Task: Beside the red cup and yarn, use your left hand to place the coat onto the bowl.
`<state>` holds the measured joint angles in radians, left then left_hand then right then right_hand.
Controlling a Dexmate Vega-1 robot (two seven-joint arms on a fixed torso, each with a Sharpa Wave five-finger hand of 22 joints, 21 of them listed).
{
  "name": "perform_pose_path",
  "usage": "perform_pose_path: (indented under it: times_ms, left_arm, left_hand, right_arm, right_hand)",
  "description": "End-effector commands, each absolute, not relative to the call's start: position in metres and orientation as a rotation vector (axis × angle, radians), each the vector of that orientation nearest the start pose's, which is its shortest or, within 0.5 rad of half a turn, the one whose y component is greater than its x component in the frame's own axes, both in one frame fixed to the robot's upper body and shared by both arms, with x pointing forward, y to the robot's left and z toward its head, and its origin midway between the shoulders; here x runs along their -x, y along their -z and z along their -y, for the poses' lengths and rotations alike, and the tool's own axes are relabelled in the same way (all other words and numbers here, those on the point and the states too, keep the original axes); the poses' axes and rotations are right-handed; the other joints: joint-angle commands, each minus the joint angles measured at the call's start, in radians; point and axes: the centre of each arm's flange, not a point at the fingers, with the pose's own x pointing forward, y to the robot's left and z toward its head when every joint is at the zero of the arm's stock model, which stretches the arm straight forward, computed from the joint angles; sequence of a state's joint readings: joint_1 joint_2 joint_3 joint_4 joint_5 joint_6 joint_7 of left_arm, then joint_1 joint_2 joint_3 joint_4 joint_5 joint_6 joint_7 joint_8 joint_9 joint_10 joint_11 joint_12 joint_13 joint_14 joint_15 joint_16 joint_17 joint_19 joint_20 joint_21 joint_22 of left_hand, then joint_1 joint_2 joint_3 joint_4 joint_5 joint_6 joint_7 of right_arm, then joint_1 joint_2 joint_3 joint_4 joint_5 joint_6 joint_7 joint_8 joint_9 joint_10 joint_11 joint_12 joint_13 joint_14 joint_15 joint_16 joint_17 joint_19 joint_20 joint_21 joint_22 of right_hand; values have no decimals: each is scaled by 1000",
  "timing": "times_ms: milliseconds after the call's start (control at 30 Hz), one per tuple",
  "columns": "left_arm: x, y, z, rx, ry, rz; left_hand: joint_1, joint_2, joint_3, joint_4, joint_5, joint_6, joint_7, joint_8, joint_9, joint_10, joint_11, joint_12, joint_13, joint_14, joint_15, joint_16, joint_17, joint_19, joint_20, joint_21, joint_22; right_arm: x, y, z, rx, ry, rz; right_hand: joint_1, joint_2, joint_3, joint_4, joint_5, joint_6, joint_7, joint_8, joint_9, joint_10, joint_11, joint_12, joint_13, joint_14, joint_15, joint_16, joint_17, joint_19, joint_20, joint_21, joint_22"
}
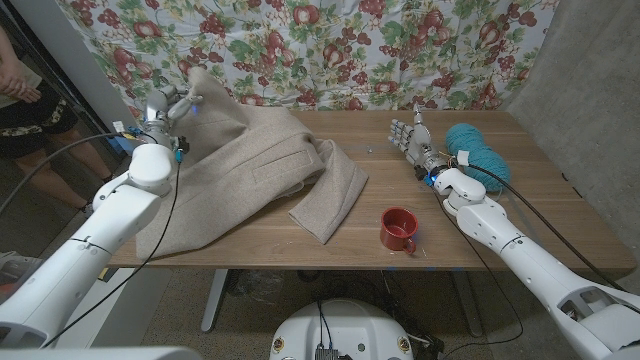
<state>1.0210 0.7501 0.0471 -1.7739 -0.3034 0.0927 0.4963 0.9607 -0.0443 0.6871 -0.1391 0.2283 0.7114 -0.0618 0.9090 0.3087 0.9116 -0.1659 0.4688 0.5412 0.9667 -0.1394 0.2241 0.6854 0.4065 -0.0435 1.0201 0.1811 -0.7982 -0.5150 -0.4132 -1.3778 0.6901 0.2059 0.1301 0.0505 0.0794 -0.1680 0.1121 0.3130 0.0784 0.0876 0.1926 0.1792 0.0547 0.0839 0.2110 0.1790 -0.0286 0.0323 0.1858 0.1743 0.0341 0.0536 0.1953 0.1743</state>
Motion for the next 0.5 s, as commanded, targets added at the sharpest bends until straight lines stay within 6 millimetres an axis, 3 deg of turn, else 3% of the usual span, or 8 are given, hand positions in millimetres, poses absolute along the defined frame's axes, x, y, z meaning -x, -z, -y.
perform_pose_path:
  times_ms: [33,233,333,400,500]
  left_arm:
    - [-545,-69,-422,-316,-467,663]
    - [-548,-58,-421,-305,-477,636]
    - [-548,-56,-422,-308,-489,624]
    - [-547,-55,-423,-317,-500,618]
    - [-545,-54,-425,-321,-526,614]
  left_hand:
    - [-18,3,18,0,-7,17,17,-12,-8,2,5,-4,1,-7,-60,-7,-6,-7,-61,-7,1]
    - [-37,0,37,1,-11,27,23,-22,-25,14,8,2,6,2,-54,-3,-14,-7,-58,-11,2]
    - [-68,-24,52,0,-20,19,25,-44,-45,5,11,-16,-17,-32,-47,-20,-37,-26,-46,-21,4]
    - [-122,-53,78,4,-36,-4,26,-94,-81,-13,9,-48,-56,-99,-34,-47,-102,-57,-27,-38,4]
    - [-189,-75,125,1,-43,-94,-3,-204,-116,-94,24,-127,-126,-227,4,-49,-206,-131,16,-77,2]
  right_arm:
    - [-647,0,243,-28,-388,594]
    - [-649,-1,242,-24,-395,584]
    - [-650,0,243,-24,-394,578]
    - [-650,1,244,-23,-391,577]
    - [-650,1,244,-23,-389,576]
  right_hand:
    - [1,20,6,-1,-1,1,5,-3,5,4,2,-1,6,5,0,-3,4,4,3,0,4]
    - [1,21,6,-1,-2,0,5,-3,5,5,6,-1,6,5,0,-3,4,4,3,0,4]
    - [1,21,6,-2,-2,0,5,-3,5,5,6,-1,6,5,0,-2,4,4,3,0,4]
    - [1,21,7,-2,-2,0,4,-3,5,5,6,0,6,5,0,-2,4,4,3,0,4]
    - [1,20,7,-2,-2,0,6,-3,5,6,5,0,6,6,0,-2,4,4,3,0,4]
